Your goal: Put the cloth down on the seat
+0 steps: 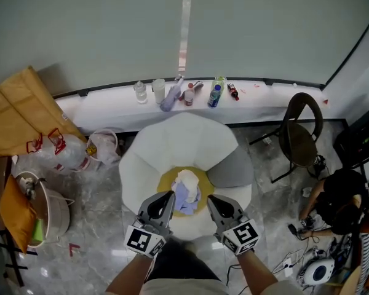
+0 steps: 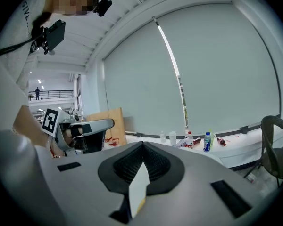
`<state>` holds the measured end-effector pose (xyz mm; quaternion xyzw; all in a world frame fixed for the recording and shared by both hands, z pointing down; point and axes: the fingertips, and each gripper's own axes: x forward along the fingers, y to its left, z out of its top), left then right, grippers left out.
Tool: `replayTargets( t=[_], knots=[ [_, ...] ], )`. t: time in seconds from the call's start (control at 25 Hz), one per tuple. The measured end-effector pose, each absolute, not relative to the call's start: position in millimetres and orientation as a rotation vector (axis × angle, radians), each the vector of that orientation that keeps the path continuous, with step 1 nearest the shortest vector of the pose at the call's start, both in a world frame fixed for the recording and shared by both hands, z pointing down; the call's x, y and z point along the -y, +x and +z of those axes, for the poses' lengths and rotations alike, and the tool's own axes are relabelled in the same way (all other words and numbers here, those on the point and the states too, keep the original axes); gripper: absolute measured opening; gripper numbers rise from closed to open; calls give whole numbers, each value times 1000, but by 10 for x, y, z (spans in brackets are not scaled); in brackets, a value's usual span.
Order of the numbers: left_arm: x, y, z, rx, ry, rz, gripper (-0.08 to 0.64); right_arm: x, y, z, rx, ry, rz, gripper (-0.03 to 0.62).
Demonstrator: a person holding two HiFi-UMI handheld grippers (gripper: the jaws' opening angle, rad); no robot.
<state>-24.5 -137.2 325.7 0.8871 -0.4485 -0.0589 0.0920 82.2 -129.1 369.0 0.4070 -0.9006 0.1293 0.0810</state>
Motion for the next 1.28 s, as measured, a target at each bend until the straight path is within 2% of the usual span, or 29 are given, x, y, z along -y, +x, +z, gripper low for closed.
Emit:
replayTargets(
  t=[0.24, 1.28],
  knots=[
    [1185, -250, 2965, 1317, 2652, -225, 14, 1105, 781, 3386, 2736, 1217, 364, 15],
    [858, -325, 2582, 1397, 2636, -252, 14, 813, 746, 2898, 2821, 1176, 327, 14]
  ],
)
